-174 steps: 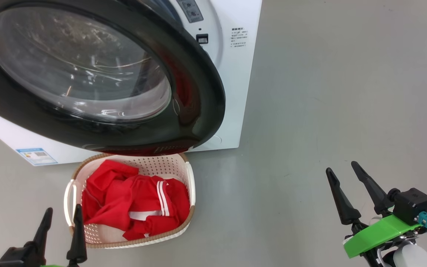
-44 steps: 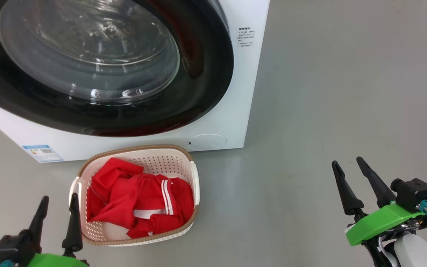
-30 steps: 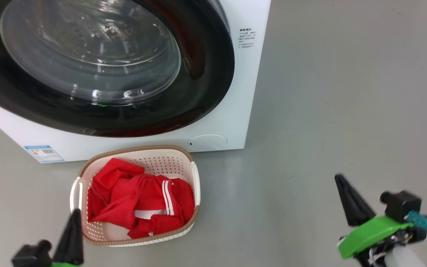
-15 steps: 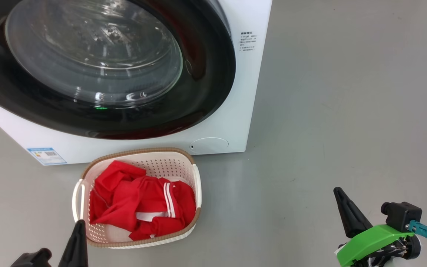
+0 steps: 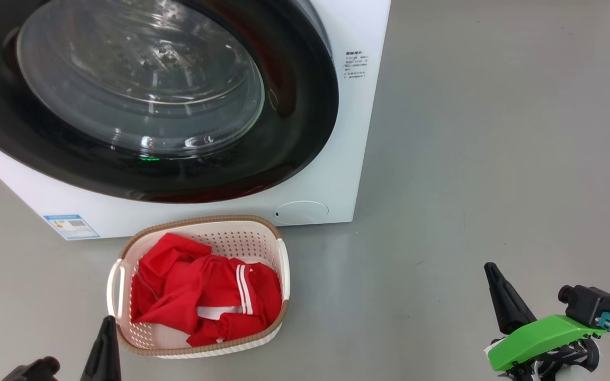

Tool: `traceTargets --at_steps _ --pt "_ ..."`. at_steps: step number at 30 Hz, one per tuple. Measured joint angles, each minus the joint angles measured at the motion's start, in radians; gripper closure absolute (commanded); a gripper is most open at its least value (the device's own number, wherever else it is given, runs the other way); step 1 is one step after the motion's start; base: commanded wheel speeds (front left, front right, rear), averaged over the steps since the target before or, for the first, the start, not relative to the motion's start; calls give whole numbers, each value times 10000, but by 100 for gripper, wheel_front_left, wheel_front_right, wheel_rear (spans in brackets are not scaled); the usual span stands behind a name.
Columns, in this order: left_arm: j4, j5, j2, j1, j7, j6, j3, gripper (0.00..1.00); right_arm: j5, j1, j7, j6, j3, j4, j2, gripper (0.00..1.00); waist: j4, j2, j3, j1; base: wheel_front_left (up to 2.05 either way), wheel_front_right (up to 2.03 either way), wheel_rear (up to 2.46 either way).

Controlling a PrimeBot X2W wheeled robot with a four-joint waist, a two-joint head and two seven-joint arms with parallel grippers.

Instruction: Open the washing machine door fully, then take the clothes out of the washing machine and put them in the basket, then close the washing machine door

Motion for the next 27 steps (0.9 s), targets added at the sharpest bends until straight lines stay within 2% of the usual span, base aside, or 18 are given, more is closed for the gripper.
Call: traceTargets --at_steps 27 --pt "-169 -2844 -40 -20 779 0 209 100 2589 200 731 0 -468 -372 261 100 104 0 -323 -1 0 0 0"
